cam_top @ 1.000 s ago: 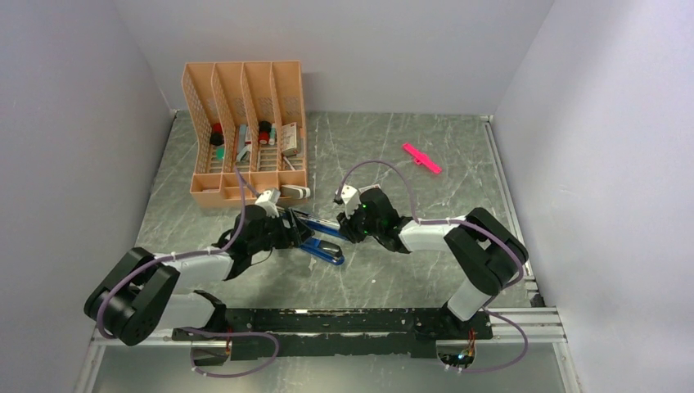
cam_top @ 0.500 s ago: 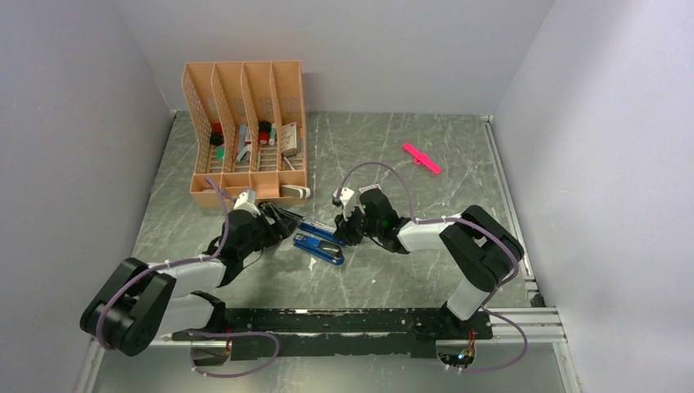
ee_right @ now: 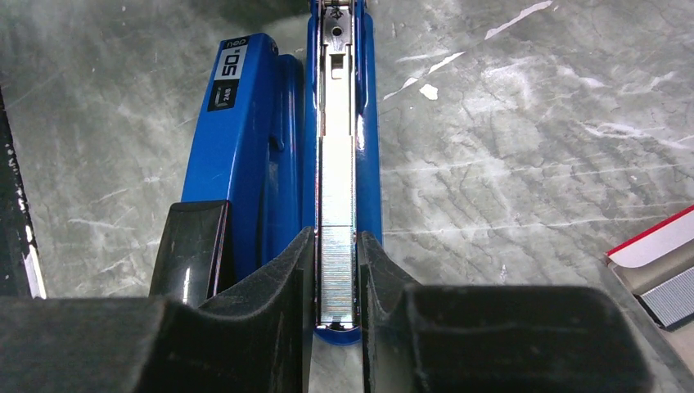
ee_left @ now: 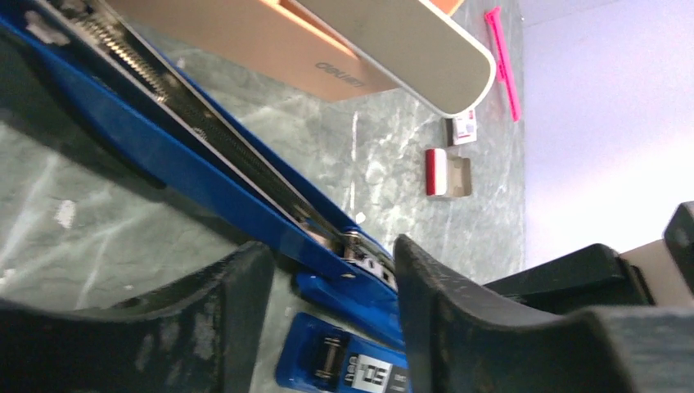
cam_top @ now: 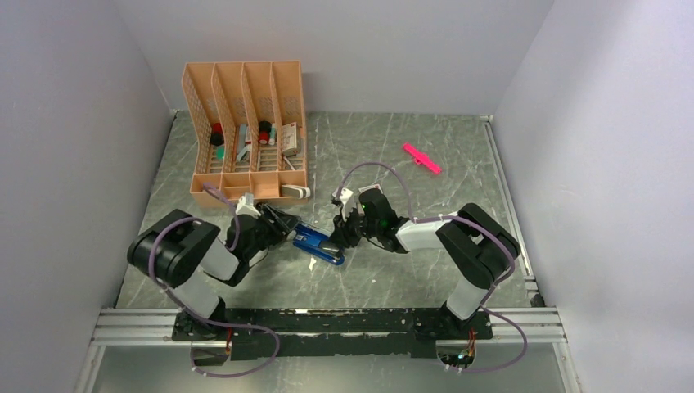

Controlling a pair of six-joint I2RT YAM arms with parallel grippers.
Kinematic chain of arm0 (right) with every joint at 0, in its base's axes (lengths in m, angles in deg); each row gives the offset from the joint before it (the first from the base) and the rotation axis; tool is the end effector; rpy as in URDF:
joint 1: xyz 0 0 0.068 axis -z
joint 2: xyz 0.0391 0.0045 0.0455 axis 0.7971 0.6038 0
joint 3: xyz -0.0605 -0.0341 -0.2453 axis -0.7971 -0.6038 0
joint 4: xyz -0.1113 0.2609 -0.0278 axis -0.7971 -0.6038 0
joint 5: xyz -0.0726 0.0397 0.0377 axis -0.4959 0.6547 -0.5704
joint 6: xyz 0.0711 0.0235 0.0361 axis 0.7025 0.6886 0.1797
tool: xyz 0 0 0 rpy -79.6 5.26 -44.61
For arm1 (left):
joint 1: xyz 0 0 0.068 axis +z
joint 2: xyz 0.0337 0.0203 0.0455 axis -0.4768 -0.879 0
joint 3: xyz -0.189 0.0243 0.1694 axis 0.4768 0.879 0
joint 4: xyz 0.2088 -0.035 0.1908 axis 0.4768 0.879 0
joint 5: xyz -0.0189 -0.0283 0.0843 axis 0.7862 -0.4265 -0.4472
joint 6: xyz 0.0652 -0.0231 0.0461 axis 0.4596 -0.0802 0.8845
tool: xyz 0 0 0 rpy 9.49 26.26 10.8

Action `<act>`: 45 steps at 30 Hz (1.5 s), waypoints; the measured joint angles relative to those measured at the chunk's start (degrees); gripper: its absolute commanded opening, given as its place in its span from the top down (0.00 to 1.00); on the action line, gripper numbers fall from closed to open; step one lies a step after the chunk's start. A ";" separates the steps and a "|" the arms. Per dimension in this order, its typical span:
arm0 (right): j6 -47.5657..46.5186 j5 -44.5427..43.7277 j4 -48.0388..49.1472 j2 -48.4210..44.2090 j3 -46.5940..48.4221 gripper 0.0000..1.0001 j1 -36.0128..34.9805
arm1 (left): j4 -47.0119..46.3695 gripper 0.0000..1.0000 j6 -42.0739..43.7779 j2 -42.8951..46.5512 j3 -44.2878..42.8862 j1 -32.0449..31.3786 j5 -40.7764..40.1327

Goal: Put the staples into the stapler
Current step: Close the stapler at the center of the board.

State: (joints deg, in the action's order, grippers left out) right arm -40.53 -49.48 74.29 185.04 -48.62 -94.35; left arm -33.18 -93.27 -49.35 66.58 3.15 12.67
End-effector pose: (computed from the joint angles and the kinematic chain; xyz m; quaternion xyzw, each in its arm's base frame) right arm 0.2397 0.2574 0.0734 -0.4074 0.7648 0.3601 0.3456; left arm 0.2282 -0.1137 0.0468 -0.2109 0.7877 -0.4070 0.4116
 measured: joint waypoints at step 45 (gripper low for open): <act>-5.05 -10.01 3.26 -3.39 -4.42 0.87 -2.10 | 35.30 0.45 39.58 8.04 -17.66 -31.43 -40.09</act>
State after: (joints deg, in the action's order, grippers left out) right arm -45.58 -59.50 77.55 181.65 -53.04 -96.45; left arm 2.12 -53.69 -41.30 48.92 -28.28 -27.42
